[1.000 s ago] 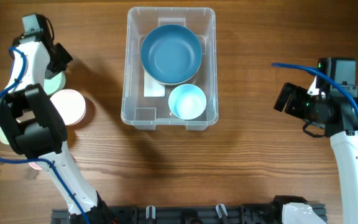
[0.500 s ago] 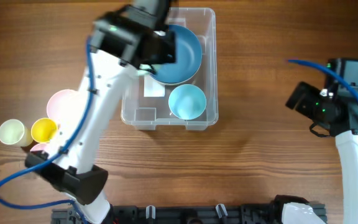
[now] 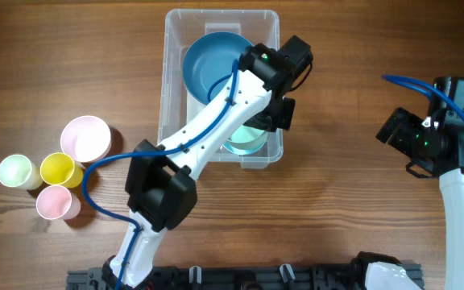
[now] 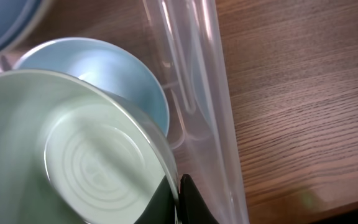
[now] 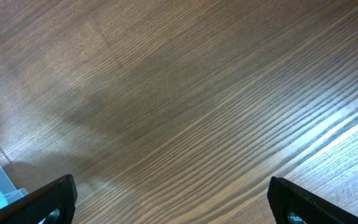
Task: Pack container
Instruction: 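Stack the mint bowl into the light-blue bowl in the bin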
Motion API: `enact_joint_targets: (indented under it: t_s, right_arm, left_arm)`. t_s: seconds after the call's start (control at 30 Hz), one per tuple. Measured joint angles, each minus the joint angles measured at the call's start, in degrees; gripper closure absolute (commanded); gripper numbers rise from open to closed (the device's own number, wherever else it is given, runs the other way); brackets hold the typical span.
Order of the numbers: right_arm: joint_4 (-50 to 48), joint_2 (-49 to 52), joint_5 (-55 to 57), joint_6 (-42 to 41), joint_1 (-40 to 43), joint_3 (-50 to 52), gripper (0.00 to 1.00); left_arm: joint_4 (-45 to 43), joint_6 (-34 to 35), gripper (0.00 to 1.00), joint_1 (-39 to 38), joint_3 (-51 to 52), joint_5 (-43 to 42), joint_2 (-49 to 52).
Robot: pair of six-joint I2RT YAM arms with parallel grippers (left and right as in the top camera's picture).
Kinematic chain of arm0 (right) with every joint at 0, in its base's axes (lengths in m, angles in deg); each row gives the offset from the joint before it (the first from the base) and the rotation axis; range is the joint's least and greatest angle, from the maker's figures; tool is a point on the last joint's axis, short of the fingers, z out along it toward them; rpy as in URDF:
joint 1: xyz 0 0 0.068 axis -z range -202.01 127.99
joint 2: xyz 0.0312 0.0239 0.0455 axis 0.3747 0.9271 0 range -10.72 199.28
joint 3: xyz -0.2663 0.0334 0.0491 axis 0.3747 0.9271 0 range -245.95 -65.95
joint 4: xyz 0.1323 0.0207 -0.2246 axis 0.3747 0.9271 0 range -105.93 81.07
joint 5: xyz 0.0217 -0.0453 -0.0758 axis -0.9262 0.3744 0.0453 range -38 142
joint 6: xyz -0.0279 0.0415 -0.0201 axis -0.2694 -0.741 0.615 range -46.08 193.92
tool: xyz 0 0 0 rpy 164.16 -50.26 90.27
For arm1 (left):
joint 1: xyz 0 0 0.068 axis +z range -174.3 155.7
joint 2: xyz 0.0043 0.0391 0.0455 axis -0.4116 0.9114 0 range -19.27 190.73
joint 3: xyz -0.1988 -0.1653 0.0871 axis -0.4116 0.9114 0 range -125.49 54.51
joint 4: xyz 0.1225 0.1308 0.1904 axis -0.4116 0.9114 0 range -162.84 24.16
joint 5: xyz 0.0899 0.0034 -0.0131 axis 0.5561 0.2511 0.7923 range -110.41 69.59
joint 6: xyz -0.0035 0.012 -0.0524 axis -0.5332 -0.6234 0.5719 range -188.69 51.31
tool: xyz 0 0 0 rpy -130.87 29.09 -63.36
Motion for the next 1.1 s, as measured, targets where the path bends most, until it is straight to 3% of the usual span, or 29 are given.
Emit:
enact_joint_targets:
  t_s: [0.03, 0.07, 0.13, 0.4, 0.47, 0.57, 0.7, 0.73, 0.87, 0.93, 1.0, 1.1]
  right_arm:
    - [0.0, 0.0, 0.0, 0.0, 0.0, 0.0, 0.0]
    - [0.0, 0.0, 0.0, 0.0, 0.0, 0.0, 0.0]
    - [0.0, 0.0, 0.0, 0.0, 0.0, 0.0, 0.0]
    - [0.0, 0.0, -0.3, 0.1, 0.0, 0.0, 0.0]
    - [0.0, 0.0, -0.7, 0.1, 0.0, 0.0, 0.0]
    - [0.0, 0.0, -1.1, 0.1, 0.0, 0.0, 0.01]
    - [-0.2, 0.0, -1.1, 0.2, 0.0, 0.0, 0.0]
    - [-0.2, 0.0, -1.1, 0.2, 0.0, 0.0, 0.0]
    - [-0.4, 0.0, -1.4, 0.2, 0.0, 0.0, 0.0]
    - [-0.3, 0.0, -1.5, 0.3, 0.0, 0.0, 0.0]
    - [-0.4, 0.0, -1.5, 0.3, 0.0, 0.0, 0.0]
    - [-0.4, 0.0, -1.5, 0.3, 0.0, 0.0, 0.0]
  left_arm:
    - [0.0, 0.0, 0.91, 0.0, 0.0, -0.1, 0.1]
    - [0.0, 0.0, 0.7, 0.0, 0.0, -0.2, 0.1]
    - [0.1, 0.2, 0.51, 0.0, 0.0, -0.2, 0.1]
    - [2.6, 0.4, 0.49, 4.8, 0.2, 3.9, -1.5]
    - [3.8, 0.4, 0.48, 11.5, 0.5, 6.1, -8.6]
    - [8.6, 0.4, 0.37, 21.6, 0.4, 8.7, -20.9]
    - [15.6, 0.6, 0.31, 33.6, 0.1, 10.0, -25.1]
    - [13.6, 0.6, 0.29, 39.1, 3.5, 10.3, -24.9]
    - [2.8, 0.6, 0.24, 46.8, 17.7, 10.3, -24.2]
    - [-4.4, 0.5, 0.23, 48.2, 27.2, 10.1, -23.8]
    - [-12.0, 0.5, 0.29, 49.0, 36.1, 9.9, -23.2]
    - [-20.4, 0.2, 0.28, 50.1, 44.2, 9.7, -21.8]
